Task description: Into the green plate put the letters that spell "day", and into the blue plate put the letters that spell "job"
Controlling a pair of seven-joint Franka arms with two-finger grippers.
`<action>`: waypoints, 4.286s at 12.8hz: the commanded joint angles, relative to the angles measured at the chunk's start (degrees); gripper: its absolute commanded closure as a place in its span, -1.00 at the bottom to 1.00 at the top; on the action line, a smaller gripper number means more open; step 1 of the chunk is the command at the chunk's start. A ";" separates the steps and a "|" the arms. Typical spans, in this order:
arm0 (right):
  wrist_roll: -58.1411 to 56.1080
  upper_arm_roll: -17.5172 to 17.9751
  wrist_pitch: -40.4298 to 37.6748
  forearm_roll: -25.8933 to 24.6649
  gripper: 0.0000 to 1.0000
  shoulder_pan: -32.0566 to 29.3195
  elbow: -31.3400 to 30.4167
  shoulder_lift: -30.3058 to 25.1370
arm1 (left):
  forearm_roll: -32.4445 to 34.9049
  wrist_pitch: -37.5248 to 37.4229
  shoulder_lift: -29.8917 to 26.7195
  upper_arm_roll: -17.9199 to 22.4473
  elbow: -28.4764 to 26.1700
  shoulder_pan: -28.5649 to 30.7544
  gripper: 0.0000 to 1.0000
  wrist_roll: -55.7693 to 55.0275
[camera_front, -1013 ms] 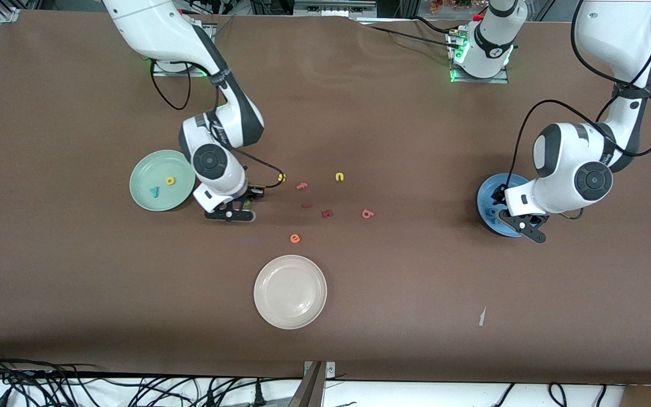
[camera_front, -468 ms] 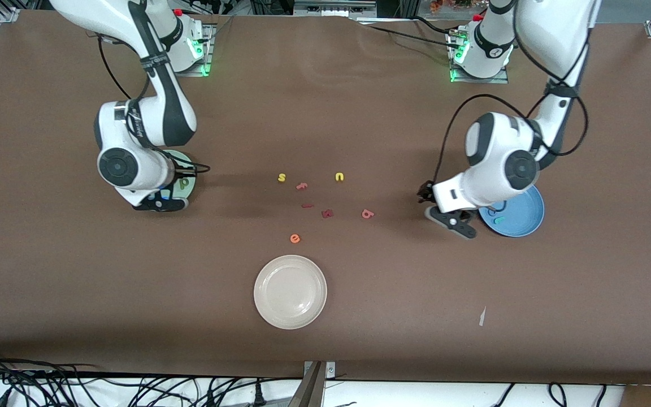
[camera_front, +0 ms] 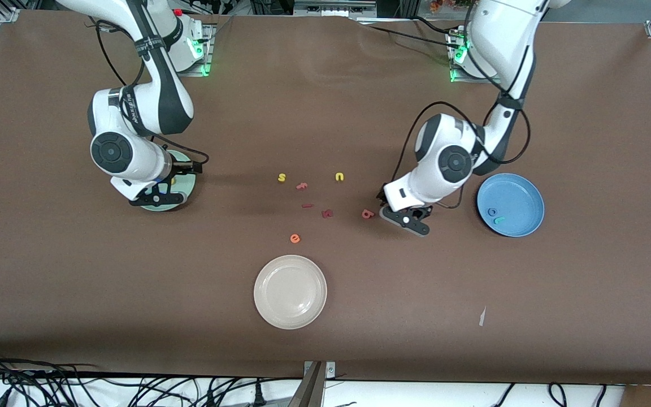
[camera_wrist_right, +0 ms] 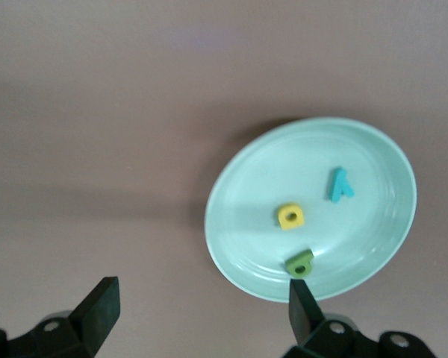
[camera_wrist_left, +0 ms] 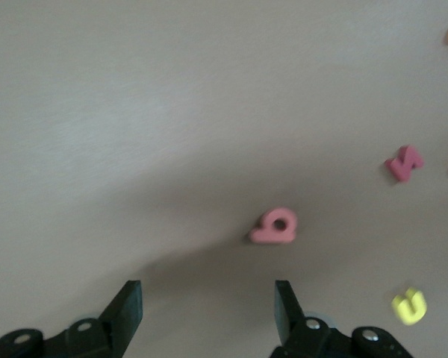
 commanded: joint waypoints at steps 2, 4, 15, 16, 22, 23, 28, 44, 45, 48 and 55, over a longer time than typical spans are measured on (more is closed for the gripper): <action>-0.17 -1.56 -4.05 -0.95 -1.00 -0.18 6.00 -1.11 | -0.97 -0.14 4.13 1.40 5.76 -3.17 -0.57 -2.44; -0.61 -3.05 -11.25 -0.68 -1.00 -0.18 13.28 -1.20 | 1.38 2.13 5.45 1.66 5.94 -4.66 -0.56 -2.35; -2.54 24.59 -31.59 -3.04 -1.00 -33.28 24.65 -12.87 | 4.83 5.22 8.62 1.66 5.85 -7.39 -0.56 -3.84; -4.03 26.10 -31.85 -7.58 -1.00 -33.40 24.65 -16.03 | 4.83 5.31 8.71 1.66 5.85 -7.39 -0.56 -3.84; -4.75 19.45 -21.25 -3.16 -1.00 -35.69 20.46 -22.91 | 4.83 5.31 9.15 1.66 5.85 -7.39 -0.19 -3.67; -4.92 19.18 -20.78 -3.23 -1.00 -35.69 17.48 -23.17 | 4.83 5.31 9.15 1.66 5.85 -7.39 -0.18 -3.67; -4.92 20.49 -21.22 -2.97 -1.00 -35.43 16.64 -21.07 | 4.83 5.31 9.24 1.66 5.85 -7.30 0.44 -3.40; -4.75 20.67 -21.04 -2.79 -1.00 -34.99 18.32 -19.05 | 10.79 -13.73 -3.32 3.77 4.37 6.12 0.73 1.06; -4.75 20.67 -21.22 -2.79 -1.00 -34.81 18.67 -18.79 | 12.29 -14.89 -4.64 3.77 2.62 8.15 0.72 1.51; -4.75 20.76 -21.22 -2.79 -1.00 -34.81 18.68 -18.78 | 17.13 -15.17 -8.51 3.69 -3.09 13.42 0.72 5.54; -4.66 20.84 -21.13 -3.41 -1.00 -34.64 18.68 -18.70 | 21.71 -19.56 -11.77 3.77 -8.20 23.28 0.43 18.39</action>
